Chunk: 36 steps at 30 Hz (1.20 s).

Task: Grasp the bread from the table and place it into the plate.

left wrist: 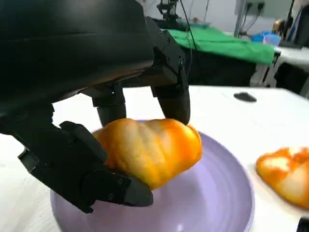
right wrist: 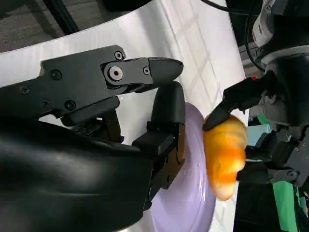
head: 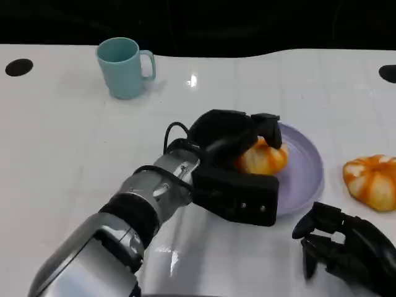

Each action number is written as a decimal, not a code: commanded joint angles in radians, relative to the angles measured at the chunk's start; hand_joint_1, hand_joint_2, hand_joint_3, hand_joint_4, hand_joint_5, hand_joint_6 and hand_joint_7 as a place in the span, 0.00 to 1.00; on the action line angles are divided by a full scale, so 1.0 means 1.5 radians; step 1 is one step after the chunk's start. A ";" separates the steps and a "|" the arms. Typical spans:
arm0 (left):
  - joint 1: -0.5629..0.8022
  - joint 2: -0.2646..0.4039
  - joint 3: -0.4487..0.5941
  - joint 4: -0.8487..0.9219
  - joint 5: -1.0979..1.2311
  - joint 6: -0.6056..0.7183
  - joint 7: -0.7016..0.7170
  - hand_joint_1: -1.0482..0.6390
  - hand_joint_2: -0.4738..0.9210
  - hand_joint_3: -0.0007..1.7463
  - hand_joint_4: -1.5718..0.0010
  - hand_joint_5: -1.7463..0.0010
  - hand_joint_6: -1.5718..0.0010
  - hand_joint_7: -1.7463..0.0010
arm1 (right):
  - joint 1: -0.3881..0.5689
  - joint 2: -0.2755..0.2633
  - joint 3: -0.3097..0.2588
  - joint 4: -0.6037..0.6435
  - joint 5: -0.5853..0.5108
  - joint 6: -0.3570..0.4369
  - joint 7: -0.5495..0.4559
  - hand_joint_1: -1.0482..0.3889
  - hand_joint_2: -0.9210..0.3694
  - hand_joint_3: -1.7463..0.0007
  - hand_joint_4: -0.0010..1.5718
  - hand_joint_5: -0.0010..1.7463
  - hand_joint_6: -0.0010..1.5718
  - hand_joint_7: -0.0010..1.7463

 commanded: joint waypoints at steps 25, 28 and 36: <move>-0.014 0.063 -0.036 -0.085 0.007 0.060 -0.136 0.03 1.00 0.39 1.00 0.91 1.00 0.90 | 0.005 -0.011 -0.002 0.021 -0.002 -0.002 0.001 0.39 0.00 0.85 0.43 1.00 0.44 0.79; 0.008 0.074 -0.015 -0.119 -0.021 0.052 -0.158 0.04 1.00 0.37 1.00 0.89 0.99 0.89 | 0.002 -0.012 -0.003 0.026 -0.001 -0.003 0.002 0.38 0.00 0.85 0.42 1.00 0.44 0.78; 0.068 0.108 0.017 -0.202 -0.067 0.029 -0.182 0.08 1.00 0.35 0.97 0.86 0.97 0.89 | 0.001 -0.013 -0.007 0.030 0.007 0.002 0.007 0.39 0.00 0.86 0.43 1.00 0.45 0.78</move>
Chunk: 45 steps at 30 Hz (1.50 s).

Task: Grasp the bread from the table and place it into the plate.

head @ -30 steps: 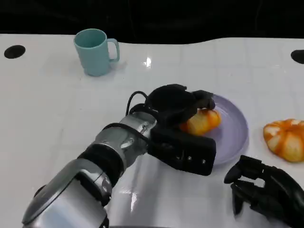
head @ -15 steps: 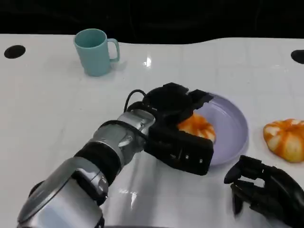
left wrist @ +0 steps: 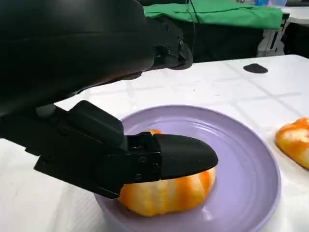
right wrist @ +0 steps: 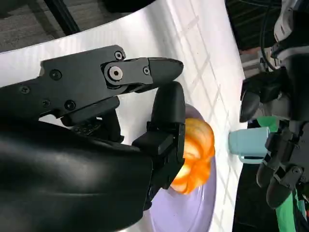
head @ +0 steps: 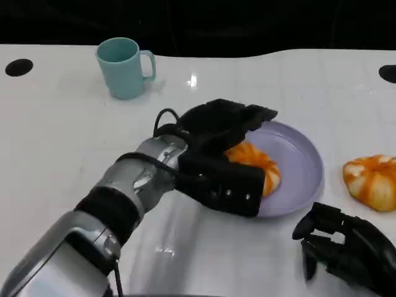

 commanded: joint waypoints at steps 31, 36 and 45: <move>0.349 0.022 0.224 -0.303 -0.398 -0.171 -0.167 0.26 1.00 0.23 0.62 0.09 0.64 0.27 | 0.007 -0.014 -0.005 0.014 0.019 0.023 0.015 0.39 0.00 0.86 0.43 1.00 0.44 0.79; 0.409 0.016 0.234 -0.344 -0.434 -0.181 -0.185 0.25 1.00 0.25 0.60 0.00 0.66 0.18 | 0.006 -0.015 -0.005 0.016 0.019 0.022 0.015 0.39 0.00 0.86 0.43 1.00 0.44 0.79; 0.507 0.009 0.247 -0.440 -0.516 -0.112 -0.232 0.26 1.00 0.26 0.58 0.00 0.72 0.01 | 0.010 -0.021 0.000 0.006 0.009 0.022 0.009 0.38 0.00 0.86 0.43 1.00 0.44 0.78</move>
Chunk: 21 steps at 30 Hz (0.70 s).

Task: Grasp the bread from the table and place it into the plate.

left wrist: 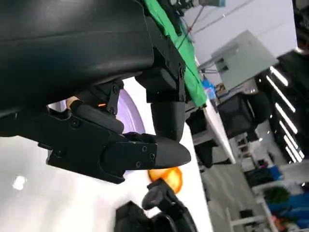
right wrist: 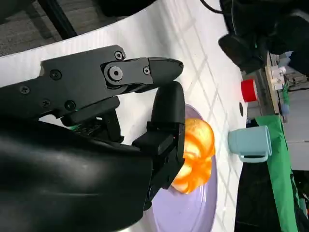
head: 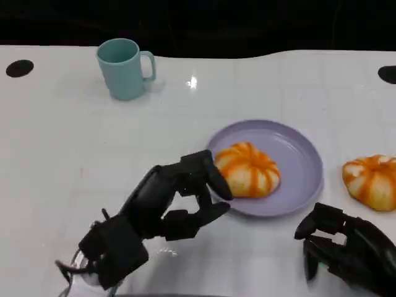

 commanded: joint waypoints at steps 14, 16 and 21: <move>0.132 -0.008 0.074 -0.096 -0.275 0.187 -0.200 0.24 1.00 0.17 0.54 0.00 0.64 0.02 | 0.023 -0.016 0.004 -0.028 -0.013 0.024 -0.012 0.38 0.00 0.86 0.41 1.00 0.45 0.76; 0.146 -0.016 0.082 -0.103 -0.289 0.203 -0.202 0.24 1.00 0.16 0.52 0.00 0.63 0.02 | 0.023 -0.016 0.004 -0.032 -0.013 0.030 -0.013 0.38 0.00 0.87 0.41 1.00 0.45 0.77; 0.171 -0.033 0.101 -0.111 -0.319 0.229 -0.217 0.22 1.00 0.14 0.49 0.00 0.61 0.00 | 0.022 -0.015 0.004 -0.031 -0.017 0.026 -0.013 0.38 0.00 0.87 0.42 1.00 0.44 0.77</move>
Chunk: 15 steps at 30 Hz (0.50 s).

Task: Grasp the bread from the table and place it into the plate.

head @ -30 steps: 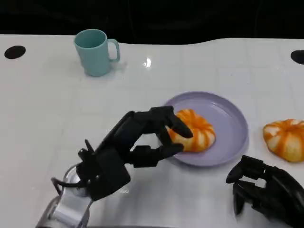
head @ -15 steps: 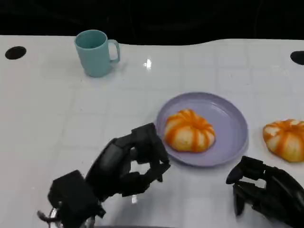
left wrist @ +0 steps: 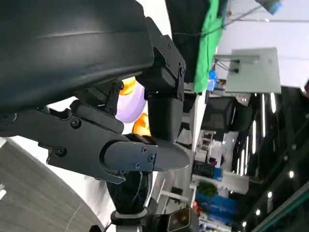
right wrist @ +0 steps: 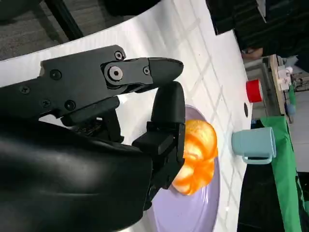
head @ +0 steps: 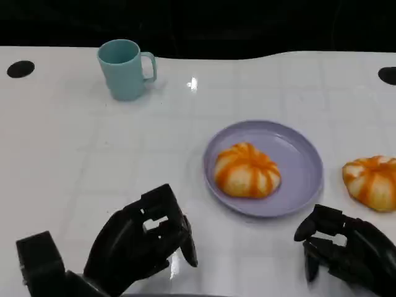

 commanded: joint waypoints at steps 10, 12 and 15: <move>0.044 -0.005 0.058 -0.023 -0.056 0.056 -0.056 0.21 1.00 0.15 0.48 0.00 0.63 0.00 | 0.006 -0.010 -0.002 0.007 -0.011 -0.005 -0.006 0.38 0.00 0.86 0.42 1.00 0.44 0.77; 0.042 -0.006 0.068 -0.016 -0.065 0.060 -0.070 0.21 1.00 0.16 0.49 0.00 0.64 0.00 | 0.004 -0.010 -0.004 0.011 -0.008 -0.005 -0.002 0.39 0.00 0.86 0.42 1.00 0.44 0.77; 0.042 -0.010 0.076 -0.013 -0.068 0.066 -0.072 0.21 1.00 0.16 0.49 0.00 0.64 0.00 | 0.003 -0.011 -0.005 0.015 -0.010 -0.011 -0.005 0.38 0.00 0.86 0.42 1.00 0.44 0.76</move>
